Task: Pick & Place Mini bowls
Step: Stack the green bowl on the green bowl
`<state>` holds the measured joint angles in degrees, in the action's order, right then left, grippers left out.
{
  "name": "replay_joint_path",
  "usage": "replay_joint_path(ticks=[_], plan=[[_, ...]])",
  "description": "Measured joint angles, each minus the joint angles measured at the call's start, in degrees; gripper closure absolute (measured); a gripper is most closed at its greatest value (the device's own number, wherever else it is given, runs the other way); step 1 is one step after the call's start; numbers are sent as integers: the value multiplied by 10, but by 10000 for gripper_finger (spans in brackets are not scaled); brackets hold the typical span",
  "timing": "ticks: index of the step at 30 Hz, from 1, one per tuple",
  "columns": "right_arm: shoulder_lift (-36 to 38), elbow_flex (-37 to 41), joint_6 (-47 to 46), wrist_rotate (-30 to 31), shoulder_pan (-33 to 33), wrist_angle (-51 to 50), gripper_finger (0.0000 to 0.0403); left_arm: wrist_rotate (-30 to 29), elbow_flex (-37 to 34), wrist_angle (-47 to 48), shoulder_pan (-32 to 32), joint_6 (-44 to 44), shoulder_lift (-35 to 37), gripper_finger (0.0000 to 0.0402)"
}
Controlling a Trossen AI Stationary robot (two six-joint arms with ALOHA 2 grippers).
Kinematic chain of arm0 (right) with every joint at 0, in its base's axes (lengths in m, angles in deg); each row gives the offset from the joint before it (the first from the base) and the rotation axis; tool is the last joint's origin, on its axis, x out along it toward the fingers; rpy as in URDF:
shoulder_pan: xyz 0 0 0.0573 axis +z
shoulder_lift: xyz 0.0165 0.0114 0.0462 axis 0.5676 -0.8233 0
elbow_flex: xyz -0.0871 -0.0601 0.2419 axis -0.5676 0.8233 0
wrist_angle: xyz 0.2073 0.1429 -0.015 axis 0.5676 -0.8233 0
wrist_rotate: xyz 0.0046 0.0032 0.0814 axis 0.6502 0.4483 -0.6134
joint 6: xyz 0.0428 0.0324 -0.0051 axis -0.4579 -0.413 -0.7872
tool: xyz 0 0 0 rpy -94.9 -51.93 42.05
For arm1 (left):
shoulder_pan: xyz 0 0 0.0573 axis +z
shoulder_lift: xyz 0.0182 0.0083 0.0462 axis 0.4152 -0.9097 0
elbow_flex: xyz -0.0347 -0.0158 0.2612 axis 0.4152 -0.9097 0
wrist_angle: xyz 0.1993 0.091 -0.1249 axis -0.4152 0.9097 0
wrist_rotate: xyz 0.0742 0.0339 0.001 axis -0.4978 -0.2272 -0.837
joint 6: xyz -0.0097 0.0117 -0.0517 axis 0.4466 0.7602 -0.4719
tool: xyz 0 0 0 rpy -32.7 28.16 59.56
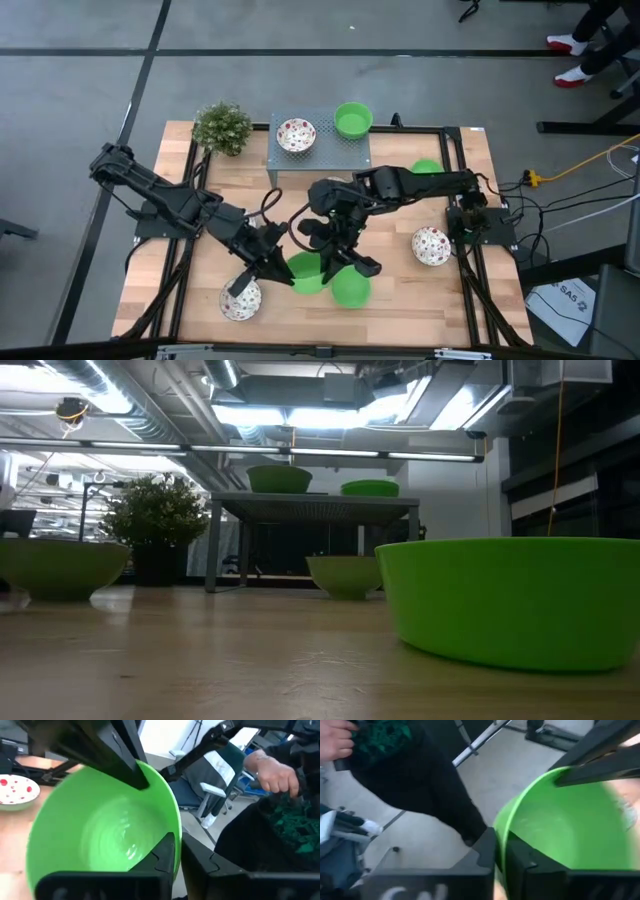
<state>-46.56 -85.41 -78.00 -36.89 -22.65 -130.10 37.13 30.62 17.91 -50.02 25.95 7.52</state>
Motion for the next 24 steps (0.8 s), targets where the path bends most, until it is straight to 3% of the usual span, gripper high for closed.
replay_joint_path(ticks=[7,17,24], plan=[[1,0,1,38,-7,-87,396,-2,0,21,43,-6,2,333],[3,-3,1,183,-25,-223,397,-22,0,85,156,39,34,248],[3,-3,-18,287,-61,-238,395,-31,0,93,223,53,55,229]])
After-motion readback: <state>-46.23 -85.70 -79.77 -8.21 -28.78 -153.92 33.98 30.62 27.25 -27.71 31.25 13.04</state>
